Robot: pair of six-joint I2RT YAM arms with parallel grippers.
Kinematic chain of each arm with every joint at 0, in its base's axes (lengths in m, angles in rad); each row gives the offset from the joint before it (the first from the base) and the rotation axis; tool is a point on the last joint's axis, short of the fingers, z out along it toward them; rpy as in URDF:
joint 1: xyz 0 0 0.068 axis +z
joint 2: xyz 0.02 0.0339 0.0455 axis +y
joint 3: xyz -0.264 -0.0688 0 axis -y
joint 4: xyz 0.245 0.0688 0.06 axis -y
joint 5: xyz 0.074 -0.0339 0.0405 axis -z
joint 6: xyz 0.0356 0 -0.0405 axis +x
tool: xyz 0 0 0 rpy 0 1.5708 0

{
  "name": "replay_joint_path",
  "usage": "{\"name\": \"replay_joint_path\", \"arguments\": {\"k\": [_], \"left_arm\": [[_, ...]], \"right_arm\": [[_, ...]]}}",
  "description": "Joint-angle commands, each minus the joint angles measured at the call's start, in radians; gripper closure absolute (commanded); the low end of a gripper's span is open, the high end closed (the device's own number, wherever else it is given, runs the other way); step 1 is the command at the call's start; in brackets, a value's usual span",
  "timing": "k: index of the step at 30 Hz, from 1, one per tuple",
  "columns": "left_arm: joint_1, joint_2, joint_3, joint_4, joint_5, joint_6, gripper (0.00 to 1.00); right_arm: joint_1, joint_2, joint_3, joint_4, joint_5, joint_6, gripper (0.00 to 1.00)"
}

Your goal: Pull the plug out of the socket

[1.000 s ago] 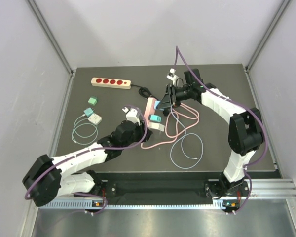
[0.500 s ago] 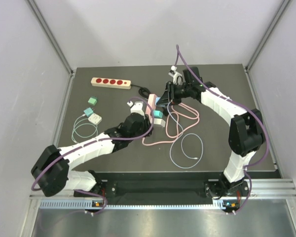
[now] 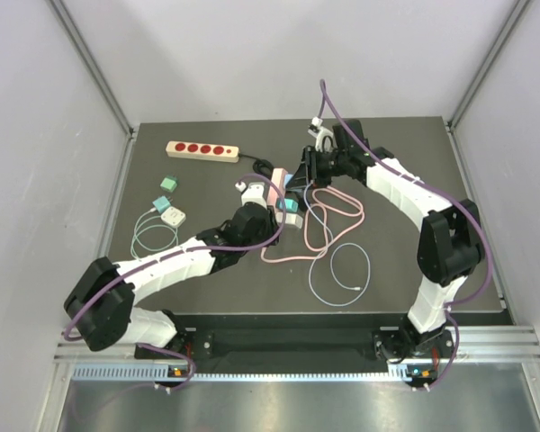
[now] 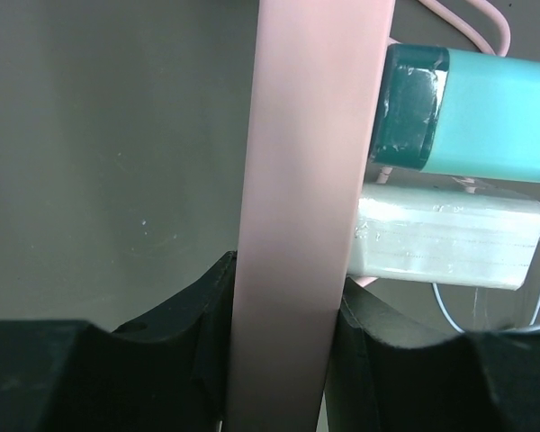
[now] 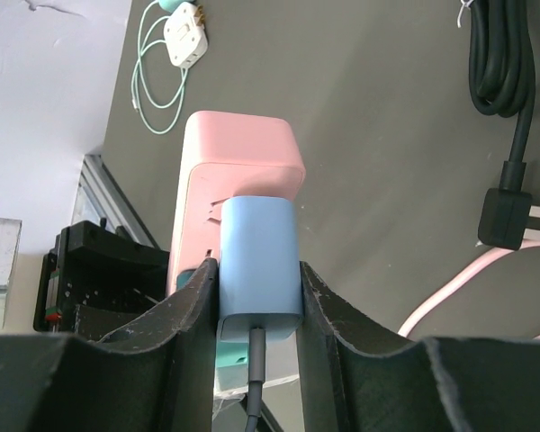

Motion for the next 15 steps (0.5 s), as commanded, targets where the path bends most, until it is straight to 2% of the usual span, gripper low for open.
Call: {"name": "replay_joint_path", "arguments": {"k": [1,10,15], "left_arm": [[0.059,0.016,0.012,-0.200,-0.303,-0.087,1.00],[0.058,-0.063,-0.048,-0.137,-0.271,-0.118,1.00],[0.059,-0.171,-0.142,-0.050,-0.254,-0.140,1.00]], "right_arm": [[-0.032,-0.096,0.028,-0.045,0.110,-0.156,1.00],[-0.105,-0.101,-0.012,-0.009,-0.195,-0.253,1.00],[-0.185,-0.093,-0.033,-0.007,-0.281,-0.296,1.00]]}}
